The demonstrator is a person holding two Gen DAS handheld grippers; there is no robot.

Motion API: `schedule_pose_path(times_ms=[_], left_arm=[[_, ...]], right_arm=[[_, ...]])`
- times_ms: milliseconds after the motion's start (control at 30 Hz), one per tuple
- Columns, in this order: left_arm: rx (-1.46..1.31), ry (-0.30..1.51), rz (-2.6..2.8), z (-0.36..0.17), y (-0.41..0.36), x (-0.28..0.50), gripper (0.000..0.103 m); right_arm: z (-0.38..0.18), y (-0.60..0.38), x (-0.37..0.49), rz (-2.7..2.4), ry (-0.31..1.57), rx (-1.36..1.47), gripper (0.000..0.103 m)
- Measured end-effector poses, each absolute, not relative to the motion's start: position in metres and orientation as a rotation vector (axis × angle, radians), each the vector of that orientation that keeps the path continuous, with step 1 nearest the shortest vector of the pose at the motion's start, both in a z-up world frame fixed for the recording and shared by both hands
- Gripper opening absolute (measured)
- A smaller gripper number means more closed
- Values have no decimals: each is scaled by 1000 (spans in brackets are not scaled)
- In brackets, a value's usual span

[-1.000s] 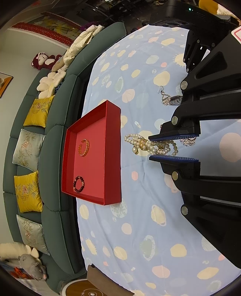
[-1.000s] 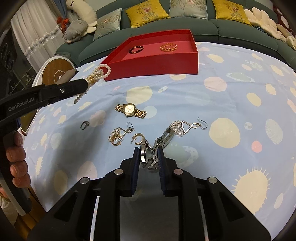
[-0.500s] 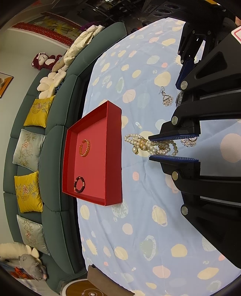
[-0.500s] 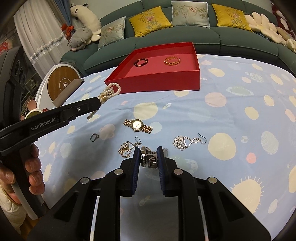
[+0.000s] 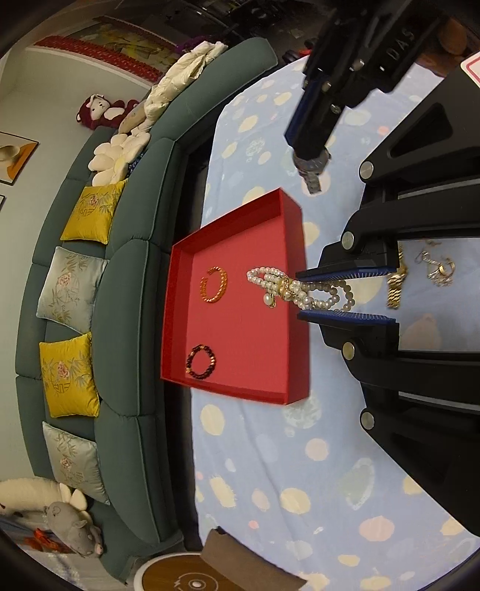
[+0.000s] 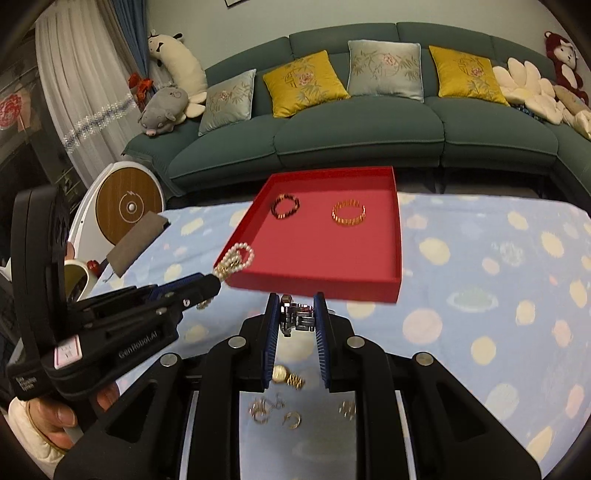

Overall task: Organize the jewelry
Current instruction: 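Carry the pearl bracelet with the left gripper while the right carries the silver watch to the tray, then open the left gripper in the tray while the right gripper releases the silver watch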

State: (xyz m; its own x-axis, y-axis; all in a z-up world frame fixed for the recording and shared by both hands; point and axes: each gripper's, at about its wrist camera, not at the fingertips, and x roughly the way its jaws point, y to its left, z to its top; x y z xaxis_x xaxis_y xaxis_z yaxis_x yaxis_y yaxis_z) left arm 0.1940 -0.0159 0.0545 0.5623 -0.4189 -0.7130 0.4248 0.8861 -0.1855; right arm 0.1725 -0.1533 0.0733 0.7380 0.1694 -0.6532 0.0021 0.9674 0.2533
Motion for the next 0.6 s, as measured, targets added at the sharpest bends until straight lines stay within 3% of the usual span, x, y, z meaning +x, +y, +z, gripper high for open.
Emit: schedule_pose_path(times_ms=[200, 600], left_arm=[[15, 830, -430, 46, -19, 256, 13], [-21, 911, -371, -6, -27, 332, 13]], right_arm=[[79, -167, 242, 75, 704, 251, 18], [11, -182, 331, 74, 775, 295, 18]])
